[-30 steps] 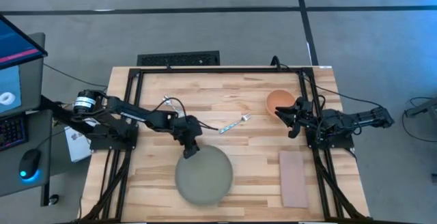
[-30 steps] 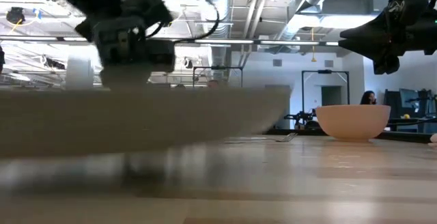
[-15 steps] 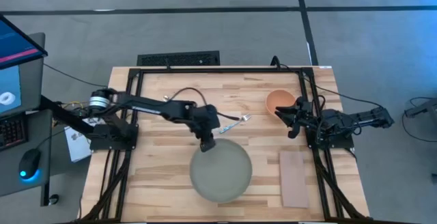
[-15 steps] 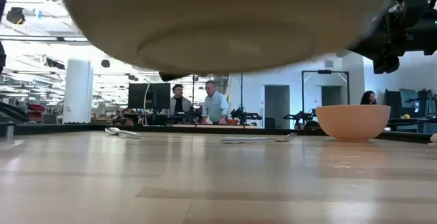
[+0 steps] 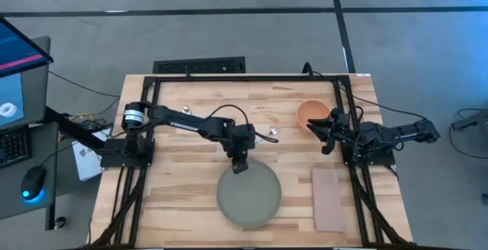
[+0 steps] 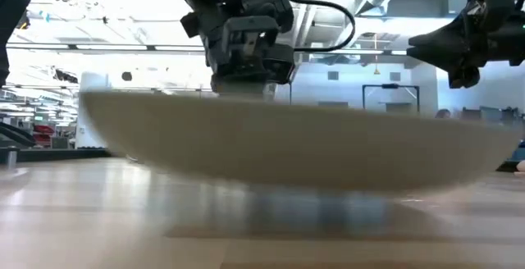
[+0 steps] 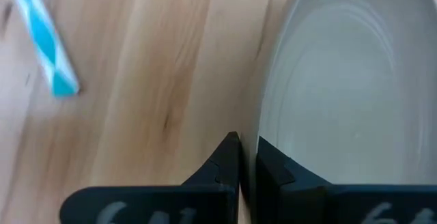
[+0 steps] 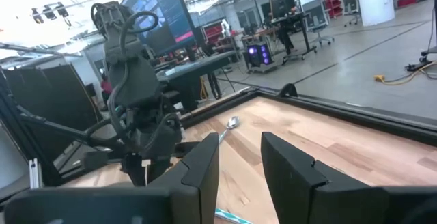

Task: Set table place
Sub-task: Move the gray plate to the center of the table

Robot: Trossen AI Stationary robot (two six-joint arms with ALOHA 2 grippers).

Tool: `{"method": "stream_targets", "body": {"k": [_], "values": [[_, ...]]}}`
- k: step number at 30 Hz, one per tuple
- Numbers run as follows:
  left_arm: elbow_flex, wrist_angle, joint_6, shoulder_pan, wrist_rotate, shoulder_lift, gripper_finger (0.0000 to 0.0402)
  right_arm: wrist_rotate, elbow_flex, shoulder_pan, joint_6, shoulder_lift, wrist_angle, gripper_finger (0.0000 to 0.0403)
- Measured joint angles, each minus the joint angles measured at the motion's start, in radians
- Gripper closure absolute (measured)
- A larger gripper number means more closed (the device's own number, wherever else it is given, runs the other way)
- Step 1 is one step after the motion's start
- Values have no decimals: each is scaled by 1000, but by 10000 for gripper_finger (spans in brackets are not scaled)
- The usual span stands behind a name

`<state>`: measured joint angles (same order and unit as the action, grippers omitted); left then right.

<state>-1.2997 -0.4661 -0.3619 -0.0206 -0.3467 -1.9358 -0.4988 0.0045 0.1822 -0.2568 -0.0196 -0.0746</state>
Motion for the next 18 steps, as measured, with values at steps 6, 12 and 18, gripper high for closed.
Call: {"method": "stream_targets", "body": {"k": [6, 12, 18], "values": [[7, 16, 1, 4, 47, -6, 401, 0, 0, 0, 4, 0, 0, 269], [7, 37, -24, 21, 19, -60, 401, 0, 0, 0, 4, 0, 2, 270], [7, 74, -39, 22, 39, -69, 399, 0, 0, 0, 4, -7, 1, 268]]}}
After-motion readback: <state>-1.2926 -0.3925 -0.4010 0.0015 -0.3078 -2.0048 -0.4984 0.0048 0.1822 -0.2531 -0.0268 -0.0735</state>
